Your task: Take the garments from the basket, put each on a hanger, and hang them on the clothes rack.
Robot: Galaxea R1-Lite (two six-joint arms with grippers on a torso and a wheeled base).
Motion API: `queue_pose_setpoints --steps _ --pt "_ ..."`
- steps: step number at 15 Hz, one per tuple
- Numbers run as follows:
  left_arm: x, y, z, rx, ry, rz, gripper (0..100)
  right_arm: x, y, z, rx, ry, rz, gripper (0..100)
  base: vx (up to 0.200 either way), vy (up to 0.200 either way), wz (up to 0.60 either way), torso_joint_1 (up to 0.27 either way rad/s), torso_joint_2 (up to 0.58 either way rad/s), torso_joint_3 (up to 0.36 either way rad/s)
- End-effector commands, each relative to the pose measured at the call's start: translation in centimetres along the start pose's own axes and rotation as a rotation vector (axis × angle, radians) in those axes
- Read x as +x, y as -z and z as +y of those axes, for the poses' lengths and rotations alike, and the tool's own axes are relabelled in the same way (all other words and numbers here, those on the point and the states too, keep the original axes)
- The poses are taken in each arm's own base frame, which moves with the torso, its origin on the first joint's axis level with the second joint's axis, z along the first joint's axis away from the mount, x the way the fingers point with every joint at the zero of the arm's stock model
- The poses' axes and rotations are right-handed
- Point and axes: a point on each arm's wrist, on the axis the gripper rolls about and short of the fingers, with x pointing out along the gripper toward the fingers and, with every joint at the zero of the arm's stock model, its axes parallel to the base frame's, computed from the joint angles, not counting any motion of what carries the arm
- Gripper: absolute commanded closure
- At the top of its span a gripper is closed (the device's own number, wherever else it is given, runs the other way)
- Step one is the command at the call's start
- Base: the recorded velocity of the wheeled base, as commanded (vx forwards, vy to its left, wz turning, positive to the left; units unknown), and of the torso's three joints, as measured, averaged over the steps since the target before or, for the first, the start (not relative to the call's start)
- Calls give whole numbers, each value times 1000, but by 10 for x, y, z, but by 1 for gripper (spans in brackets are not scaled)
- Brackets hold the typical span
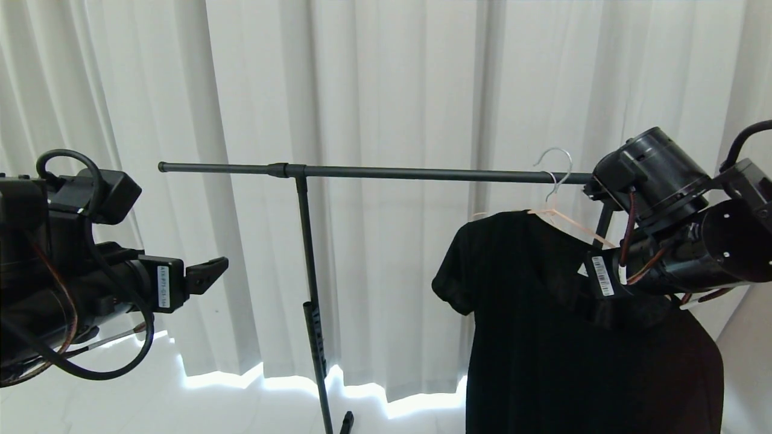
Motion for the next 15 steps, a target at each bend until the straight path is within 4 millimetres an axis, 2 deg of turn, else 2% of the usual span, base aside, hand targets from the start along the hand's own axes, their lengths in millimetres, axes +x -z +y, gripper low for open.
queue_pose_setpoints --steps 1,11,15 --pt "0 0 0 -1 -1 2 0 3 -5 6 0 -5 -5 100 200 0 0 -12 -7 2" --pt "-3 3 -1 7 3 -1 0 0 -8 22 -27 -34 -22 100 200 0 0 5 3 0" --pt "-14 3 -4 17 26 -32 0 14 -12 25 -26 -11 -2 100 0 0 0 0 0 0"
